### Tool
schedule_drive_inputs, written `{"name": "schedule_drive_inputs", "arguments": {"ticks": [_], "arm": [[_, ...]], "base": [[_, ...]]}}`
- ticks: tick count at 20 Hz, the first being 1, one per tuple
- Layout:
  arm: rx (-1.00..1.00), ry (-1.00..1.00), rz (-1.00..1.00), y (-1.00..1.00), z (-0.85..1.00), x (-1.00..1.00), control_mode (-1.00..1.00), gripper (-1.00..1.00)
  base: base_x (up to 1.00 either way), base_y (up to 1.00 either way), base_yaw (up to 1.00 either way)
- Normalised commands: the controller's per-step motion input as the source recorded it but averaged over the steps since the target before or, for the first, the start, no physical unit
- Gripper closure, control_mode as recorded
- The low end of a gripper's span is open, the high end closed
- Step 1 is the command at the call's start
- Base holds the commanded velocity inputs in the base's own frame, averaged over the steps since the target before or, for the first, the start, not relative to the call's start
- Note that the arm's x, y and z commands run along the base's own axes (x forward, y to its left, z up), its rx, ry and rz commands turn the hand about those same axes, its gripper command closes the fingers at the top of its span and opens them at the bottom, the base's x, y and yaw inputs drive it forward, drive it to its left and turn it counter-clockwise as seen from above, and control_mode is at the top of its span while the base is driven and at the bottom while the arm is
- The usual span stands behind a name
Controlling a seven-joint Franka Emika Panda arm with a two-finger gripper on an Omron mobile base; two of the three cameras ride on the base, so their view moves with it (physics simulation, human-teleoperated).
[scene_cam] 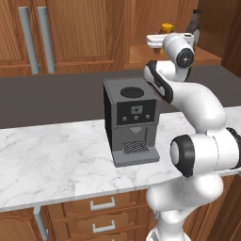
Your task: Pick the syrup bottle and honey bottle from the cabinet and place them next to the mug.
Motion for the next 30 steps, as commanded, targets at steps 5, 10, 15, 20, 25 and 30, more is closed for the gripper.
{"name": "schedule_drive_inputs", "arguments": {"ticks": [5, 10, 15, 20, 25, 30], "arm": [[0.0, -0.26, 0.0, 0.0, 0.15, -1.0, -1.0, 1.0], [0.0, -0.18, 0.0, 0.0, 0.0, -1.0, -1.0, 1.0], [0.0, -0.14, 0.0, 0.0, 0.0, -1.0, -1.0, 1.0], [0.0, -0.21, 0.0, 0.0, -0.03, -1.0, -1.0, 1.0], [0.03, -0.57, 0.0, -0.08, -0.29, -0.97, -1.0, 1.0], [0.01, -0.69, 0.0, -0.28, -0.87, -1.0, -1.0, 1.0]], "base": [[0.0, 0.0, 0.0], [0.0, 0.0, 0.0], [0.0, 0.0, 0.0], [0.0, 0.0, 0.0], [0.0, 0.0, 0.0], [0.0, 0.0, 0.0]]}}
